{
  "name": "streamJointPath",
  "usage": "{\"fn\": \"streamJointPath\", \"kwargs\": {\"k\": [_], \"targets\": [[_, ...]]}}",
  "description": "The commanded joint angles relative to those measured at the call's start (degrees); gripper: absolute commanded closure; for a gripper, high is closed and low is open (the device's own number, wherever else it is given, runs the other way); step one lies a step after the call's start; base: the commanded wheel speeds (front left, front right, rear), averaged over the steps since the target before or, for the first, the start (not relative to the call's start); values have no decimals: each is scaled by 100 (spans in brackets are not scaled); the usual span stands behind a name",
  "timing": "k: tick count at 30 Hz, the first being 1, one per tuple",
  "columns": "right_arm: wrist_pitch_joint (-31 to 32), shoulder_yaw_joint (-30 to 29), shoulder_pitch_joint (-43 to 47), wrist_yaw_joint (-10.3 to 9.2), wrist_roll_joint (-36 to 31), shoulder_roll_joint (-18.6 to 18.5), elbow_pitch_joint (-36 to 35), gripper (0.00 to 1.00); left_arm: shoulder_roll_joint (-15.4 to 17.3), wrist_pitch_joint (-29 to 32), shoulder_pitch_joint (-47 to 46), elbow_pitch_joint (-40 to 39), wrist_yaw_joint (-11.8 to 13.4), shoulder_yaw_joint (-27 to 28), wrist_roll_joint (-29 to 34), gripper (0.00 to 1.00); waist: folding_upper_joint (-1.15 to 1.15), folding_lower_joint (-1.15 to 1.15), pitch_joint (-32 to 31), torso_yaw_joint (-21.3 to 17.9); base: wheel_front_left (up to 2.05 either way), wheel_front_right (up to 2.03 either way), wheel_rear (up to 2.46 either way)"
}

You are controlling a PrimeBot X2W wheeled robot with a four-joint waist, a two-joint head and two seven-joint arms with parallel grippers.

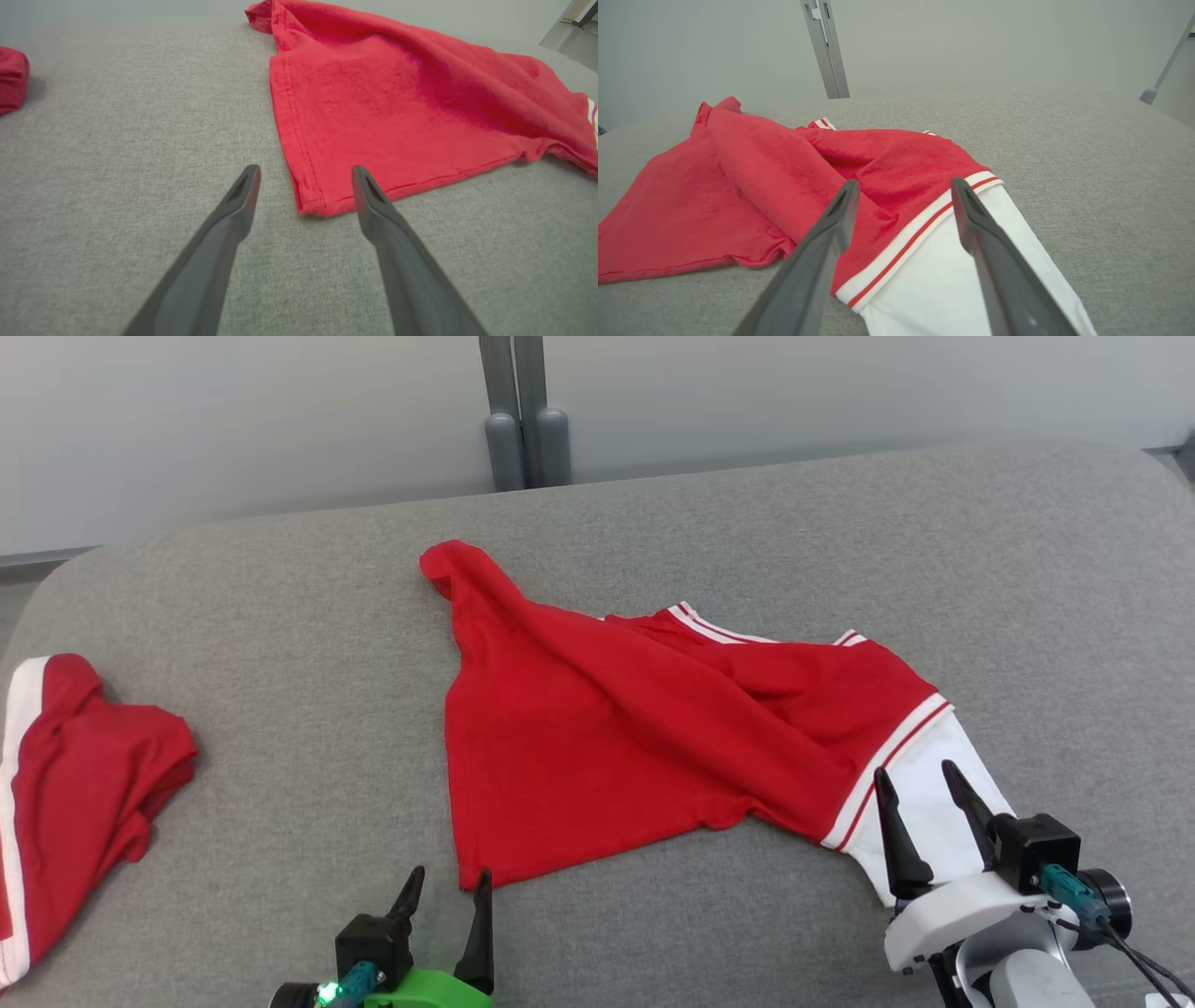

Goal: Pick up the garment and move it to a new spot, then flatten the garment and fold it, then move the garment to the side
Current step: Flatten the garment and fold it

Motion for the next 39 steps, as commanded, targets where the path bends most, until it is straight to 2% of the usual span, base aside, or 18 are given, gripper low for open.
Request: {"fn": "streamJointPath", "kwargs": {"k": [1,8,9,10,11,12,17,21,26,32,33,34,35,39], "targets": [[-17,-13,-84,-2,27,-19,11,0,27,-3,-137,163,68,-55,-117,0,0,0,120,-149,0,0,0],[-17,-89,-231,-2,62,-15,-36,0,27,-3,-415,911,283,-289,-502,0,0,0,291,-461,0,0,0],[-17,-116,-235,-2,61,-13,-33,0,26,2,-463,971,293,-311,-523,12,0,0,307,-479,0,0,0],[-17,-177,-235,-2,122,-15,-26,0,26,3,-509,1058,304,-359,-520,67,0,0,323,-494,0,0,0],[-17,-217,-231,-2,175,-17,-12,0,26,6,-528,1105,310,-375,-541,80,0,0,336,-502,0,0,0],[-17,-234,-233,-2,181,-10,-9,0,26,8,-555,1113,314,-367,-581,100,0,0,354,-505,0,0,0],[-17,-365,-166,-2,213,-11,128,0,32,3,-572,920,438,-138,-555,100,0,0,397,-424,0,0,0],[-17,-495,-103,-2,160,-13,426,0,29,0,-465,638,576,358,-354,100,0,0,408,-311,0,0,0],[-16,-530,-125,-2,228,-14,1024,0,30,-1,-294,477,447,832,-42,100,0,0,426,-201,0,0,0],[3,-353,-217,-2,95,-5,1806,0,30,-2,-193,460,333,907,-41,100,0,0,440,-121,0,0,0],[3,-303,-212,0,114,-1,1873,3,31,-2,-197,457,329,888,-57,100,0,0,443,-113,0,0,0],[12,-234,-194,2,160,3,1937,54,30,-2,-204,453,324,867,-68,100,0,0,448,-104,0,0,0],[19,-186,-180,1,209,17,1954,100,30,-2,-208,445,326,847,-72,100,0,0,453,-100,0,0,0],[30,-72,-112,-2,466,1,1797,100,30,-3,-232,392,339,802,-66,100,0,0,445,-103,0,0,0]]}}
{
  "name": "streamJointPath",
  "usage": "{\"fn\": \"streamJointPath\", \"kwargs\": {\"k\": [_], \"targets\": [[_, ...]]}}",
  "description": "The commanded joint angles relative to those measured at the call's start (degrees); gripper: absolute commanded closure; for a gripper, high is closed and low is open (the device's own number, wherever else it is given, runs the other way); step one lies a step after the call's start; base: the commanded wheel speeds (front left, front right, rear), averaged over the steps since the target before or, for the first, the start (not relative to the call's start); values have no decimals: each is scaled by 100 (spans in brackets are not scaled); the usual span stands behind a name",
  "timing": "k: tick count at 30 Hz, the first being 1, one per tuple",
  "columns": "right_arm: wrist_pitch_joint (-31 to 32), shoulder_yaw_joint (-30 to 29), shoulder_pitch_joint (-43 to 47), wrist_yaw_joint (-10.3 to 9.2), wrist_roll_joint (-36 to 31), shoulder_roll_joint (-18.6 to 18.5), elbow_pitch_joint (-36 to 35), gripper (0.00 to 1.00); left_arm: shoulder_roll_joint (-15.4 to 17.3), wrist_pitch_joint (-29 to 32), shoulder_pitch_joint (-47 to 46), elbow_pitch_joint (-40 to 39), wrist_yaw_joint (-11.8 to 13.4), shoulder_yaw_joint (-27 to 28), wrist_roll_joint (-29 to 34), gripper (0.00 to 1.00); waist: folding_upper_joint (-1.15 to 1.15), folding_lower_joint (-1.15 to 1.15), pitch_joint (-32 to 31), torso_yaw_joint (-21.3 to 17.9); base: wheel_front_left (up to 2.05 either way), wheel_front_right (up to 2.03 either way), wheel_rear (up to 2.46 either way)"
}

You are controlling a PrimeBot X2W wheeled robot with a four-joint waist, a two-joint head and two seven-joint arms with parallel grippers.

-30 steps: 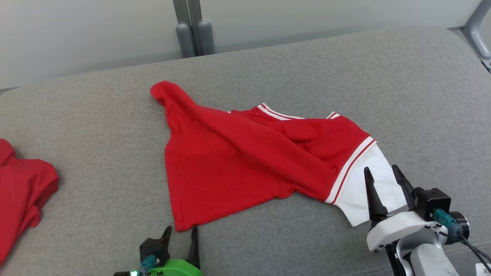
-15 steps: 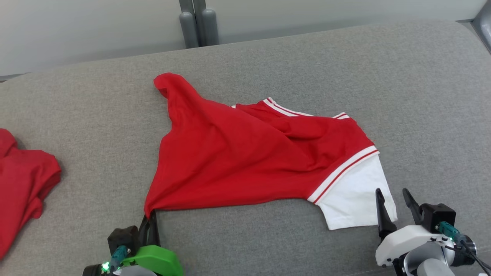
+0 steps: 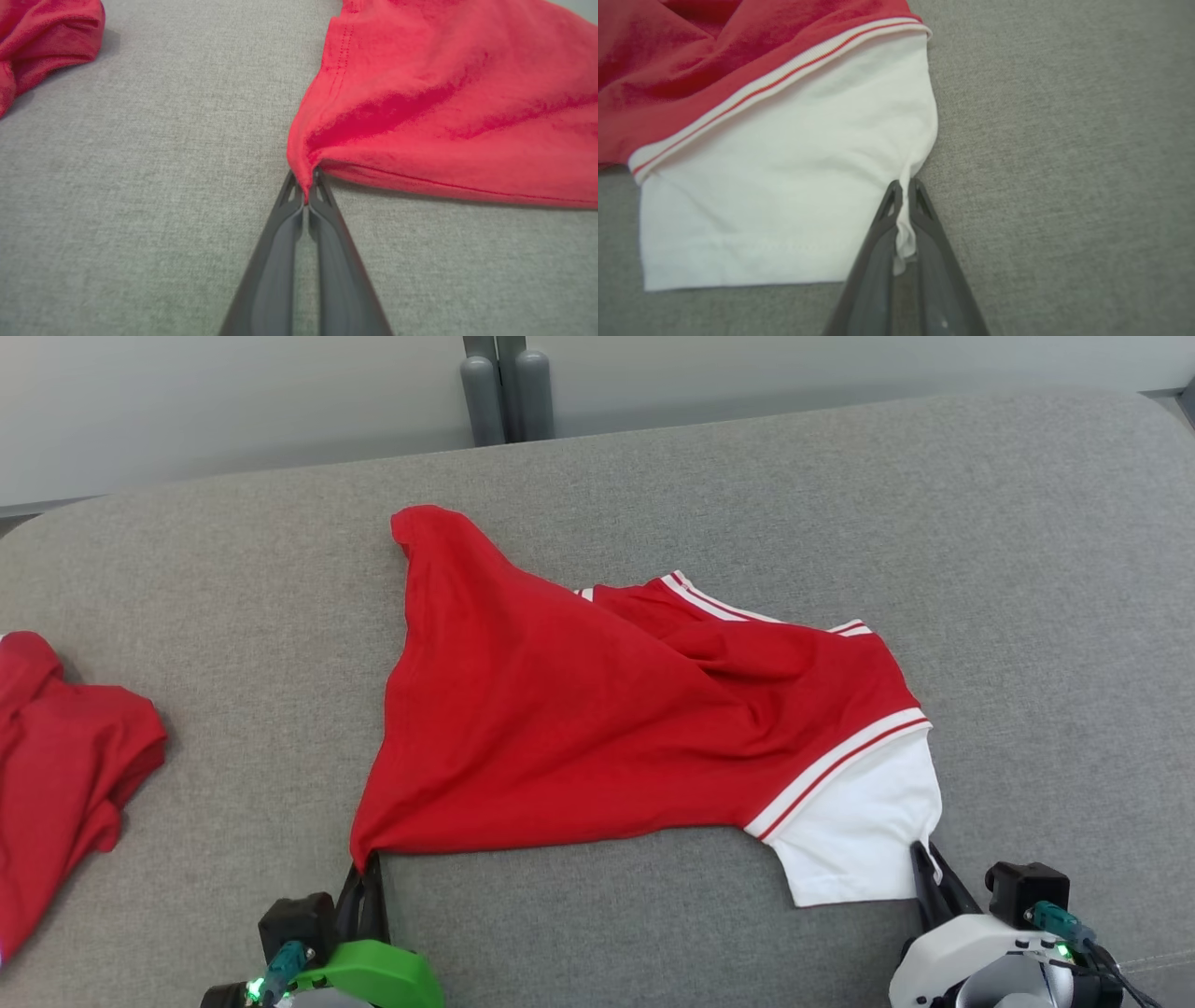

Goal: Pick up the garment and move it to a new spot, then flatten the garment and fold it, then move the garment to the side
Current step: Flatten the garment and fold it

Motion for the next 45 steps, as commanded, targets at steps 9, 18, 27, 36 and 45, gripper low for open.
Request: {"fn": "streamJointPath", "kwargs": {"k": [9,18,27,36,45], "targets": [[48,-134,-253,-2,724,-1,-1716,100,38,-3,-206,-967,-106,294,181,100,0,0,-375,-47,0,0,0],[47,-87,-1420,-3,1374,-310,-2719,100,256,-3,-1139,-1644,-503,842,689,100,0,0,-748,-115,0,0,0],[47,41,-2832,-5,1925,-880,-2647,100,884,122,-2575,-1561,-674,968,1032,100,0,0,-580,-123,0,0,0],[52,171,-4644,-5,1757,-1126,-1275,100,948,353,-4178,-746,-587,755,1270,100,0,0,806,-9,0,0,0],[43,-922,-7049,-11,792,-1234,-522,100,830,46,-6452,520,-289,738,1378,100,0,0,1822,108,0,0,0]]}}
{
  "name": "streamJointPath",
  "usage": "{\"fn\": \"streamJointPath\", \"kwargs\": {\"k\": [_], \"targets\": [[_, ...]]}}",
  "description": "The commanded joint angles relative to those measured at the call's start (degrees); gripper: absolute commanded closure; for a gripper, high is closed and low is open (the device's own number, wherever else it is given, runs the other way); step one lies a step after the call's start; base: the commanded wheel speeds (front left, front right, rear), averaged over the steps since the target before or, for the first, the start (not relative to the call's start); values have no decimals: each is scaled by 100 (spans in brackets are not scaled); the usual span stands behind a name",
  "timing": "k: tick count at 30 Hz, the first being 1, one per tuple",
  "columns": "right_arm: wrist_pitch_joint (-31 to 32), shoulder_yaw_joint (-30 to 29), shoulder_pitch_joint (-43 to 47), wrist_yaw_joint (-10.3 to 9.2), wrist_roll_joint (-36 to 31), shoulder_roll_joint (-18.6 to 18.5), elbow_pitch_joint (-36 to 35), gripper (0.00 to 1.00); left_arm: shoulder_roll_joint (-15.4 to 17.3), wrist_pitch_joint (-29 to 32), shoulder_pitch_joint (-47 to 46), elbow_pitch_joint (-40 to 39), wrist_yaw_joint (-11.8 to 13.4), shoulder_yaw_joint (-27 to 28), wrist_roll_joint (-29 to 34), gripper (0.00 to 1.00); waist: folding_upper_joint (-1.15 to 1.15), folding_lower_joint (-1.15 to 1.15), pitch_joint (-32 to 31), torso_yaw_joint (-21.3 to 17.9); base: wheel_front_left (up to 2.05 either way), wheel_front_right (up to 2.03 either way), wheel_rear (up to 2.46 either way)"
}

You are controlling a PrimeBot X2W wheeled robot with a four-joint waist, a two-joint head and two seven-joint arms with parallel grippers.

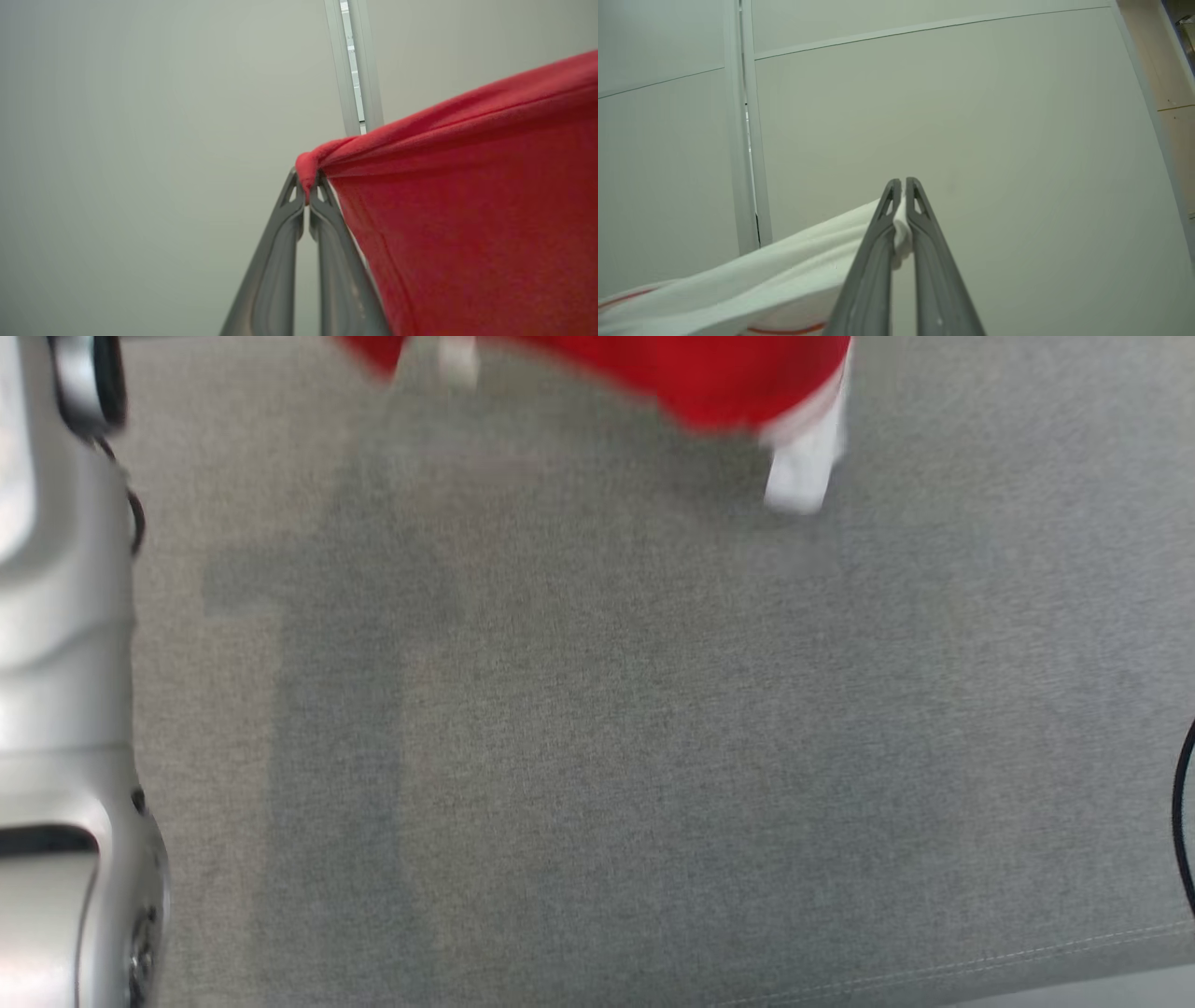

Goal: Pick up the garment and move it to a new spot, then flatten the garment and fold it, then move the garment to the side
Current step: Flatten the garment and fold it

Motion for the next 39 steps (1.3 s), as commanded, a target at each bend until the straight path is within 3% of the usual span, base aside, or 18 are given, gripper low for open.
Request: {"fn": "streamJointPath", "kwargs": {"k": [1,4,9,23,34,39], "targets": [[-16,-161,-121,-23,-177,-57,27,100,74,-31,-208,118,99,91,-4,100,0,0,666,153,0,0,0],[-16,-210,-303,-24,-463,-188,22,100,59,-48,-451,70,147,108,22,100,0,0,635,177,0,0,0],[-17,-150,372,-25,-173,-203,-12,100,18,-51,254,26,127,239,-104,100,0,0,620,188,0,0,0],[-25,114,4457,-26,1090,402,-734,100,-482,-54,3785,198,137,816,-413,100,0,0,261,5,0,0,0],[-21,745,6671,-24,1110,303,-493,100,-696,-47,5588,152,-73,608,-268,100,0,0,-790,34,0,0,0],[-18,929,7374,-24,1138,300,-338,100,-700,-47,6341,116,-77,565,-475,100,0,0,-1393,50,0,0,0]]}}
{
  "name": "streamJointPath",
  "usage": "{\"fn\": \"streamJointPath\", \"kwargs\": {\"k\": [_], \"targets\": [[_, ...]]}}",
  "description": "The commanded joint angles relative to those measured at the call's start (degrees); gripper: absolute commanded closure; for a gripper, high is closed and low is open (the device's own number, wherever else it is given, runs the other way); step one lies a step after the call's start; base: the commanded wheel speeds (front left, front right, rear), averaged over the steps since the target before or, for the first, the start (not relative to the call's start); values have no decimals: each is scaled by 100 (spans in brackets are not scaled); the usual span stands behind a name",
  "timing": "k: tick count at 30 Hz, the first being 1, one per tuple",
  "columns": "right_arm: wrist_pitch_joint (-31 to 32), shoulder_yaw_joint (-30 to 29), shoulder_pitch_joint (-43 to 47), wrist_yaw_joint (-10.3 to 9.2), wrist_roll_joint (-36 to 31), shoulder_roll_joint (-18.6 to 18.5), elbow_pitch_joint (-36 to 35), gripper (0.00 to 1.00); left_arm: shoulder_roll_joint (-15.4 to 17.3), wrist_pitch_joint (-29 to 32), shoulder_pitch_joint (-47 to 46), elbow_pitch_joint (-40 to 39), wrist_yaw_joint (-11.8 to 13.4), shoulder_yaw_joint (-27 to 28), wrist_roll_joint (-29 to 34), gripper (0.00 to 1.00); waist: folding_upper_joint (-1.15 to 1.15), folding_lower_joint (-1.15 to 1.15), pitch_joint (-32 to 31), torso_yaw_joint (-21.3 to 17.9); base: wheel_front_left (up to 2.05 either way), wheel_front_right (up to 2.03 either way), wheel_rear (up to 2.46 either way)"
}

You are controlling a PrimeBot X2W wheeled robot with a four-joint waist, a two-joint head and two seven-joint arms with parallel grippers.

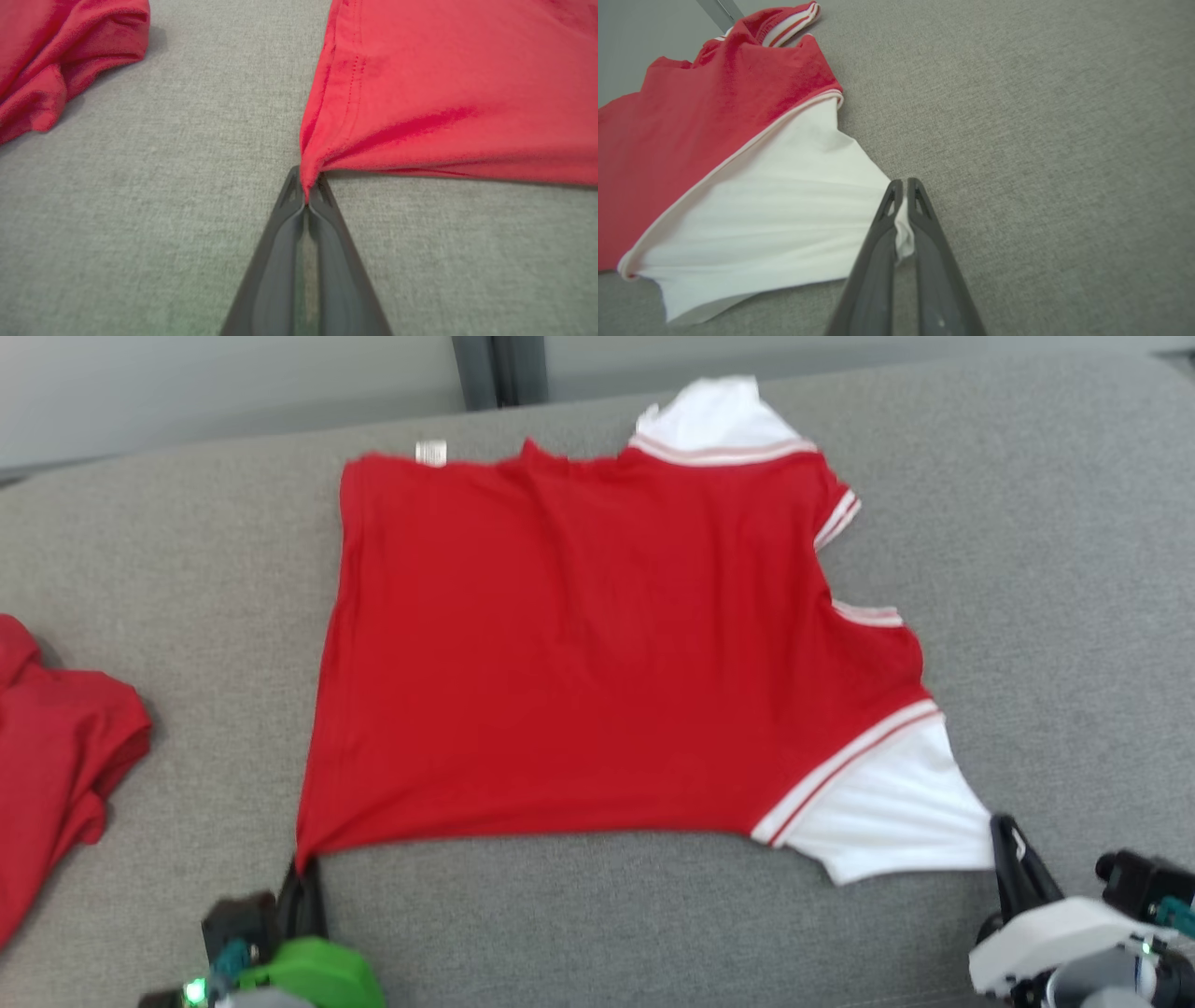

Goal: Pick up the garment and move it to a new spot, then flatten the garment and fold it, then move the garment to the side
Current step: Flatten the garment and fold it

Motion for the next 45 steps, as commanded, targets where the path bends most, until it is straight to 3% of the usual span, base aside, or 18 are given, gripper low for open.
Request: {"fn": "streamJointPath", "kwargs": {"k": [1,8,12,17,21,31,32,33,34,41,45], "targets": [[-18,-6,189,-24,26,-65,48,100,61,24,347,58,42,24,-117,100,0,0,-602,28,0,0,0],[-18,110,906,-24,100,-175,-9,100,64,17,1099,-266,116,-114,-437,100,0,0,-894,194,0,0,0],[-18,2,796,-24,157,-189,-263,100,66,12,1020,-625,92,-136,-290,100,0,0,-780,198,0,0,0],[-18,-108,191,-23,341,-80,-683,100,56,13,496,-1136,-17,-200,-132,100,0,0,-498,159,0,0,0],[-18,13,-597,-18,359,-93,-677,100,52,13,-198,-1046,-80,-321,2,100,0,0,-194,129,0,0,0],[-18,409,-2341,-18,-58,-7,730,100,51,12,-1762,91,-16,-620,72,100,0,0,510,71,0,0,0],[-17,352,-2421,-18,-94,14,806,64,50,12,-1829,117,23,-620,67,100,0,0,548,75,0,0,0],[-18,247,-2507,-18,-157,35,847,0,51,12,-1877,137,85,-603,29,58,0,0,585,79,0,0,0],[-18,143,-2558,-18,-221,51,814,0,50,12,-1885,138,129,-584,-20,0,0,0,603,81,0,0,0],[-17,-673,-1877,-14,-524,388,-297,0,42,12,-1384,-326,140,-515,-440,0,0,0,617,131,0,0,0],[-17,-433,-1265,-13,-735,357,-678,0,46,12,-1124,-318,152,-538,-607,0,0,0,616,132,0,0,0]]}}
